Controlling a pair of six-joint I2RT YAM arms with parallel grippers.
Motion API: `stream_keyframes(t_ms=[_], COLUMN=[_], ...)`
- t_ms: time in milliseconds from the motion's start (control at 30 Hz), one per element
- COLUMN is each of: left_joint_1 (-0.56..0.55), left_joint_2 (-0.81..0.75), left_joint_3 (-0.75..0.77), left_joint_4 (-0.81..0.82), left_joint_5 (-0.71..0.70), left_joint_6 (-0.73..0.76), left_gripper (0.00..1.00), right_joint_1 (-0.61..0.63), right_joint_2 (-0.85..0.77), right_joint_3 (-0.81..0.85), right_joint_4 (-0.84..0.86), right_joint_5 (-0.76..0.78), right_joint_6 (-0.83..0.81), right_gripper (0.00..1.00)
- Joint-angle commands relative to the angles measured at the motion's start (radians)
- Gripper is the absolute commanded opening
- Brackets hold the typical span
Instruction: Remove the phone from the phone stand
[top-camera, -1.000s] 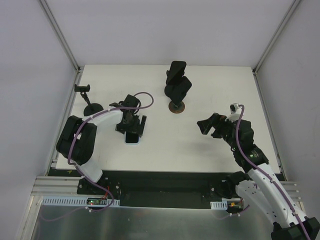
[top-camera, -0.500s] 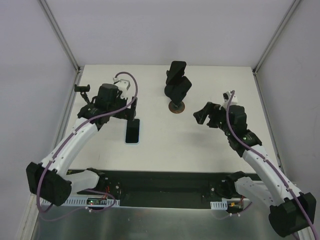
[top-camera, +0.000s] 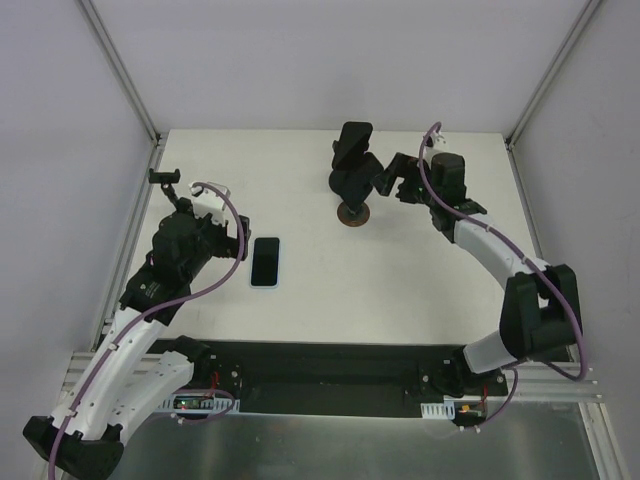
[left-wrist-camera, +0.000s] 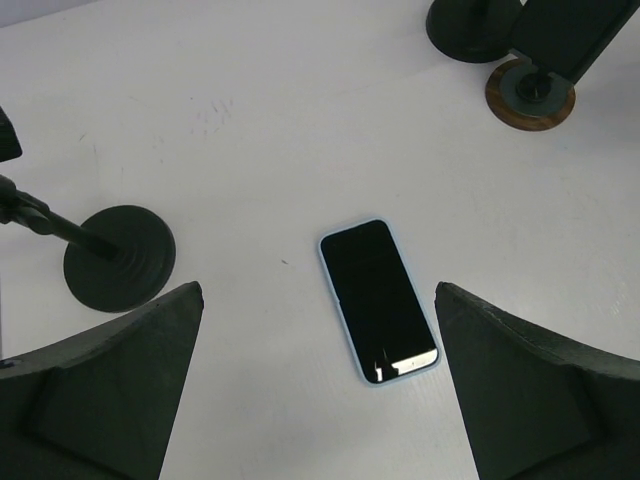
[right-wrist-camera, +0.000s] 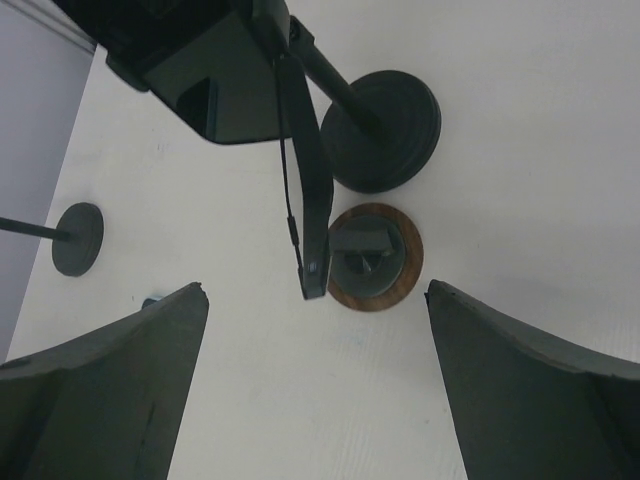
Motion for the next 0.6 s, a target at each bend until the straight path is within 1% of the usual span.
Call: stream_keyframes(t_ms=[0,133,300,333,400,500,533,567], left_joint_1=[0.002,0.002,0.004,0.004,0.002,0.004,0.002,0.002], left_joint_2=[-0.061,-0.073,-0.053,-0.052,-0.047,-0.041,-0.039,-0.039], left_joint_3=[-0.045,-0.066,-0.065,-0.065,-0.068,-0.068,-0.069,-0.069], left_joint_4=[0.125,0.150,0.150,0.150,0.150,0.150,0.151,0.150], left_joint_5=[-0.057,-0.069,-0.059,-0.055,-0.055,-0.057,-0.057,-0.055], left_joint_6=[0.030,0.026,0.021,0.023,0.026,0.029,0.029,0.030], left_gripper=[0.99,0.99,0.99,0.99,0.99,0.99,0.99,0.99], right_joint_1=[-0.016,-0.018,-0.018,-0.018,-0.018,-0.018,-0.018,-0.019], right_joint_2=[0.118,0.240,0.314,0.337,0.356,0.366,0.363,0.357], right_joint_3=[0.125,0.204,0.266,0.273,0.295,0.293,0.287,0.284], right_joint_4=[0.110,0.136,0.156,0.159,0.159,0.169,0.170,0.170], right_joint_5=[-0.071,-0.117,-0.123,-0.130,-0.143,-0.152,-0.150,-0.150], right_joint_6=[-0.015,-0.001,0.017,0.019,0.023,0.028,0.027,0.027], right_gripper=[0.93,0.88,0.78,0.73,0.68,0.54,0.45,0.41])
